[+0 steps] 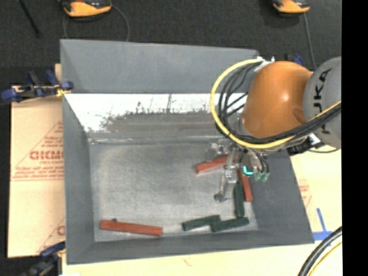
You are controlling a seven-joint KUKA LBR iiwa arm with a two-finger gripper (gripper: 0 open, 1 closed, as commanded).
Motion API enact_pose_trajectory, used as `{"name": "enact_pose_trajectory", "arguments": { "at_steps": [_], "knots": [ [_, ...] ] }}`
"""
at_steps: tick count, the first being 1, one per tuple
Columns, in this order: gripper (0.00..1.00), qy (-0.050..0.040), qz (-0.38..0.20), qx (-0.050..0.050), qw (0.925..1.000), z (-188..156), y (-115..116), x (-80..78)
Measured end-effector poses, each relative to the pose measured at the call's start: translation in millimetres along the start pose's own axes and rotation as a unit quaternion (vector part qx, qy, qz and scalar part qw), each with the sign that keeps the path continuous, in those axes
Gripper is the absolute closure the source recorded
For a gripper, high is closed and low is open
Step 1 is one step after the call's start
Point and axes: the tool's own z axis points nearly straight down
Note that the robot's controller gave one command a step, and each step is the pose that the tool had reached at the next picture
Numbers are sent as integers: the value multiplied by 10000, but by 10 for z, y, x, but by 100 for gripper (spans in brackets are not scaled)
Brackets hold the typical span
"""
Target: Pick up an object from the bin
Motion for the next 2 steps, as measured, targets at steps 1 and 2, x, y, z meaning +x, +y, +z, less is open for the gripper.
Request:
{"name": "enact_pose_trajectory", "arguments": {
  "at_steps": [1, 2],
  "knots": [
    [0, -8, 429, -3, 9991, 1192, -355, -245],
    [0, 2, 188, -5, 9998, 1245, -67, 445]
  ]
}}
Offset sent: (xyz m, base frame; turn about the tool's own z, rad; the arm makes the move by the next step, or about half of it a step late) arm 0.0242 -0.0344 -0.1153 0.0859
